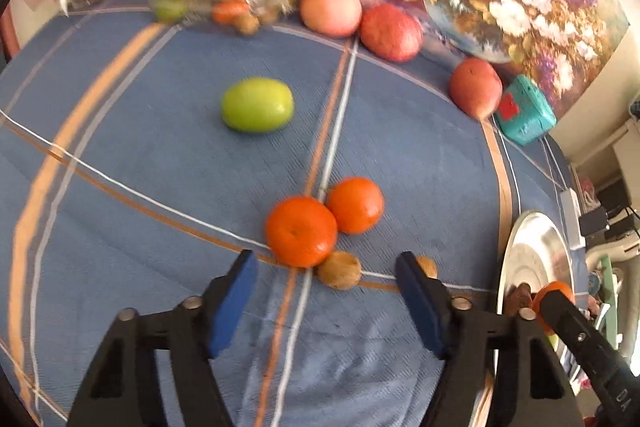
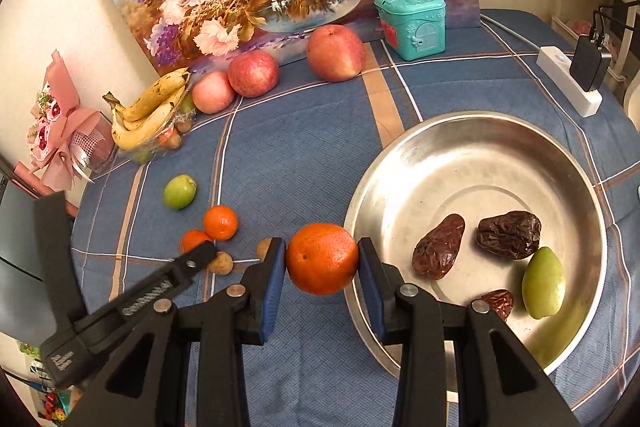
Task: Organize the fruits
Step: 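Carry the mandarin toward the steel plate while the left tool grasps a small brown round fruit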
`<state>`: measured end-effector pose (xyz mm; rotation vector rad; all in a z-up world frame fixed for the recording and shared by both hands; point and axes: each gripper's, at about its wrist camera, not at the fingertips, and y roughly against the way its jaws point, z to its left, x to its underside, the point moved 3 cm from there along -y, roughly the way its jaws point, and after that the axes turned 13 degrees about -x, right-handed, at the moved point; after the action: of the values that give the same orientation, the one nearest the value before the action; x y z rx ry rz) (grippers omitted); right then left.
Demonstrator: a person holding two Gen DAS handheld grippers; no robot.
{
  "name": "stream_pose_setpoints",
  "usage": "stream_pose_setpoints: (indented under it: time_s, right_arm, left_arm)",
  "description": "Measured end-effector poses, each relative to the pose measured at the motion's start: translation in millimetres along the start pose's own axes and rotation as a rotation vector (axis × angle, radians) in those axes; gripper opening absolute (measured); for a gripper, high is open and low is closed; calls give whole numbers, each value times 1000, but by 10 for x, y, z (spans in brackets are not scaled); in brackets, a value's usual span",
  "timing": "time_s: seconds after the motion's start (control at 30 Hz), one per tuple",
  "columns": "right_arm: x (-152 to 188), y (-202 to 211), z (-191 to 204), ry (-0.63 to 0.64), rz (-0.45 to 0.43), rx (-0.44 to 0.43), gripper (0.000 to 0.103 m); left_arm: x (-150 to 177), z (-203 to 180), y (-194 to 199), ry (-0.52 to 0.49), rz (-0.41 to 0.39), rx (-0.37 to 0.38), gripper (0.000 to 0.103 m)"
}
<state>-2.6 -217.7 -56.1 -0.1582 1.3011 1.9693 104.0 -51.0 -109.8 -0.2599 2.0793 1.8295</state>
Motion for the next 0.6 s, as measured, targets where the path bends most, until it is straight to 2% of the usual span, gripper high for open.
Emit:
stream_pose_setpoints:
  time_s: [0.23, 0.3, 0.33, 0.5, 0.6]
  right_arm:
    - [10, -10, -24, -8, 5, 3, 38]
    - [13, -11, -28, -11, 6, 2, 38]
    - [15, -8, -31, -13, 5, 3, 38]
    - [10, 1, -54, -23, 4, 3, 38]
    - [14, 4, -57, -29, 4, 0, 38]
  left_arm:
    - [21, -133, -108, -54, 6, -45, 55]
    - [16, -145, -132, -52, 17, -36, 43]
    - [24, -154, -149, -52, 28, -31, 40]
    - [48, -144, -151, -56, 35, -20, 31]
    - [38, -115, -122, -38, 32, -7, 28]
